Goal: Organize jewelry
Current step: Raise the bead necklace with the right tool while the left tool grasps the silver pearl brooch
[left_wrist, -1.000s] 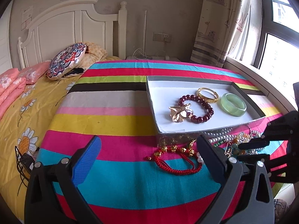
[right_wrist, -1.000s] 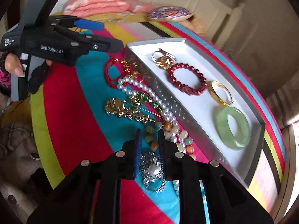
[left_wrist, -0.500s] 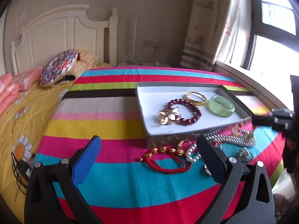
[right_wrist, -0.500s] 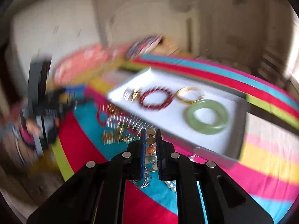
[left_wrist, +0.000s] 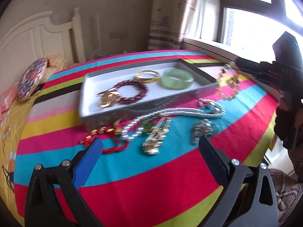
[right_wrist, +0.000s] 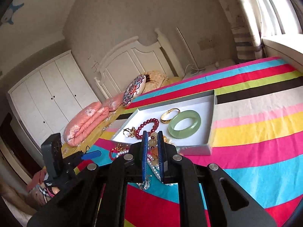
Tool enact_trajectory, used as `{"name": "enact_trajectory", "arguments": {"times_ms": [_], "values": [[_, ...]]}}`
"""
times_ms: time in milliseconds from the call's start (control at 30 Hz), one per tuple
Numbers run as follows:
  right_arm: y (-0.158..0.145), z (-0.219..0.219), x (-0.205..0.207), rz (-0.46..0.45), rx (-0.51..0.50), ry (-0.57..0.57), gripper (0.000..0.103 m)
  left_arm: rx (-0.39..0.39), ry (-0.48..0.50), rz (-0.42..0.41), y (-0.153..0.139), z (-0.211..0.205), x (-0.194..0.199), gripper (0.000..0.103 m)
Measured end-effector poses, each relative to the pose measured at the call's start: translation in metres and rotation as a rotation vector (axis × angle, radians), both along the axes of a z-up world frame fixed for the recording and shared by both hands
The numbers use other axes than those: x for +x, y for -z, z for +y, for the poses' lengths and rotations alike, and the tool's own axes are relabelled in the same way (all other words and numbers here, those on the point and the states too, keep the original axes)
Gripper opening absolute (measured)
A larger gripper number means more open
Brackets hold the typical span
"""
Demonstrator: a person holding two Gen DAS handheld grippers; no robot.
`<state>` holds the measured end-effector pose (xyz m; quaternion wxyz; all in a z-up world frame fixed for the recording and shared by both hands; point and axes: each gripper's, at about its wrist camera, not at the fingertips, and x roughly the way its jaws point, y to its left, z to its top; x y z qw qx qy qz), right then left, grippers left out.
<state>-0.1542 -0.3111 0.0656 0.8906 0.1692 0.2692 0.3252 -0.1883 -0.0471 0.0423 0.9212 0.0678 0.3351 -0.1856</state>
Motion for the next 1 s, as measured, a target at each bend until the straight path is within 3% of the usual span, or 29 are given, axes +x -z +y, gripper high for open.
{"name": "enact_trajectory", "arguments": {"times_ms": [67, 233, 500, 600, 667, 1000], "values": [[0.0, -0.003, -0.002, -0.002, 0.004, -0.001, 0.01, 0.029, 0.078, 0.002, 0.0, -0.022, -0.001, 0.091], [0.001, -0.006, -0.008, -0.013, 0.002, -0.003, 0.01, 0.087, 0.206, 0.039, 0.009, -0.064, 0.01, 0.082], [0.004, -0.019, -0.015, -0.022, 0.027, 0.007, 0.01, 0.095, 0.22, 0.182, 0.024, -0.082, 0.04, 0.081], [0.007, -0.022, -0.015, -0.016, 0.034, 0.009, 0.01, 0.109, 0.235, 0.171, 0.025, -0.088, 0.041, 0.065], [0.008, -0.024, -0.016, -0.014, 0.039, 0.01, 0.01, 0.109, 0.235, 0.165, 0.023, -0.089, 0.042, 0.045], [0.003, -0.028, -0.019, -0.028, 0.047, 0.02, 0.01, 0.116, 0.237, 0.115, 0.015, -0.087, 0.03, 0.045]]}}
